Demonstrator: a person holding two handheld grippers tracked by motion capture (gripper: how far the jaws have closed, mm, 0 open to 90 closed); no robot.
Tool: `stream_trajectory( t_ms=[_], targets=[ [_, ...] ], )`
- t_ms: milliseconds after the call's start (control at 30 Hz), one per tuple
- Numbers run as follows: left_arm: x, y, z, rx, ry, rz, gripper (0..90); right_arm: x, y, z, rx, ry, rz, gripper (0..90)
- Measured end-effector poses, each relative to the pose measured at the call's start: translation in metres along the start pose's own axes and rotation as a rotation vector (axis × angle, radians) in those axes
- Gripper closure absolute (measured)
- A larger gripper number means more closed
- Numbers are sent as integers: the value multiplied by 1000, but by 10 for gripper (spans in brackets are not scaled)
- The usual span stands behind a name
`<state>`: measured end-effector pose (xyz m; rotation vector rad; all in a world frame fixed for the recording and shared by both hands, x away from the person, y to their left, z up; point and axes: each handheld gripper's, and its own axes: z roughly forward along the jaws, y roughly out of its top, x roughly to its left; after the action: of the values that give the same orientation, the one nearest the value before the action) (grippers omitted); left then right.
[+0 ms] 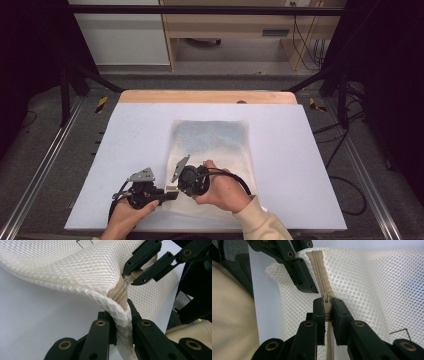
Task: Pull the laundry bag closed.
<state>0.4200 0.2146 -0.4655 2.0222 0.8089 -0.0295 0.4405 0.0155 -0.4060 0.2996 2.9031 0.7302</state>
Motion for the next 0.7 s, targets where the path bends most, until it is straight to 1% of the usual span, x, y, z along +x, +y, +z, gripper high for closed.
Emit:
stream_trajectory(
  t_ms=[33,133,167,367,433,467,533,567,700],
  targets=[
    [1,0,1,1,-5,-2,843,-2,-1,1,-3,6,13,819],
    [1,0,0,-5,0,-4,843,-5,-4,2,6,3,18,819],
    [1,0,-2,-9,8,-7,844,-7,-7,2,13,-10,35,819],
    [1,-1,-1,-22,17,-11,844,-11,-14,-5,7,-27,61,818],
    [1,-1,-1,-26,16,-10,844,-11,-14,-7,4,-32,62,819],
    [2,-1,-1,-26,16,-10,844,-12,-15,-8,5,-31,53,818],
    [2,-1,-1,-24,24,-9,844,-12,-16,-8,9,-36,57,818],
    [1,0,-1,-22,22,-9,844,-13,-17,-8,16,-36,57,819],
    [0,-1,1,-19,22,-2,844,-15,-21,-8,9,-30,59,818]
  ],
)
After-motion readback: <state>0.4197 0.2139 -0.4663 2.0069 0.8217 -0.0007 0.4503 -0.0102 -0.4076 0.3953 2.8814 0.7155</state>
